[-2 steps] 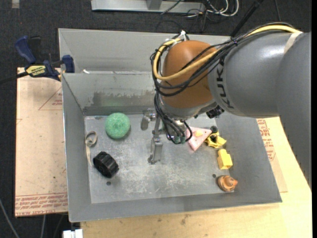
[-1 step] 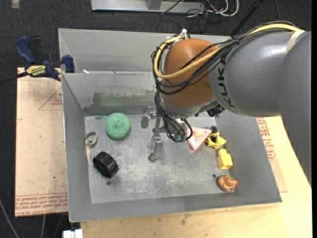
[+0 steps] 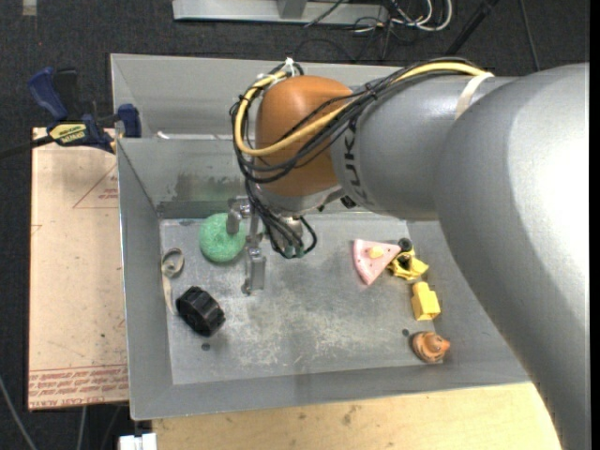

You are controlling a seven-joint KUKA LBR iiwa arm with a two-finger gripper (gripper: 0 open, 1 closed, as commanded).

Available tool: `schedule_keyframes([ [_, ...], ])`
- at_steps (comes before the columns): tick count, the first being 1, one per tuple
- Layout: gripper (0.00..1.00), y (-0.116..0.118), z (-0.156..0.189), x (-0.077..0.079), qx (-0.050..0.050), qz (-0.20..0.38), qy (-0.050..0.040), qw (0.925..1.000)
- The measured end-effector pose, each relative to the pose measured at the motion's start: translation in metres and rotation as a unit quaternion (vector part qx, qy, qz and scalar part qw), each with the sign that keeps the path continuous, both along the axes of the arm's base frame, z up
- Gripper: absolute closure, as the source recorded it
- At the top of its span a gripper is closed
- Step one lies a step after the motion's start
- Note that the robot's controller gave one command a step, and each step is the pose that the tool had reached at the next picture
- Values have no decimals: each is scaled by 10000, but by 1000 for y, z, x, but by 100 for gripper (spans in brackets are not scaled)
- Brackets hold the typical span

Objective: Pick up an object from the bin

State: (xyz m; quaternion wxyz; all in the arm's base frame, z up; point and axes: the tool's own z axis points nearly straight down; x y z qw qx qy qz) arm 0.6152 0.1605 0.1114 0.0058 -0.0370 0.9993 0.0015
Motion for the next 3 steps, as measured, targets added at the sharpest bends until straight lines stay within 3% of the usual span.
schedule_keyframes([
  [1, 0, 17, -6, 28, -13, 121, 64, 9999],
  [2, 0, 17, 12, 36, -8, 224, 30, 9997],
  [3, 0, 40, -42, 34, -1, -477, 30, 9989],
])
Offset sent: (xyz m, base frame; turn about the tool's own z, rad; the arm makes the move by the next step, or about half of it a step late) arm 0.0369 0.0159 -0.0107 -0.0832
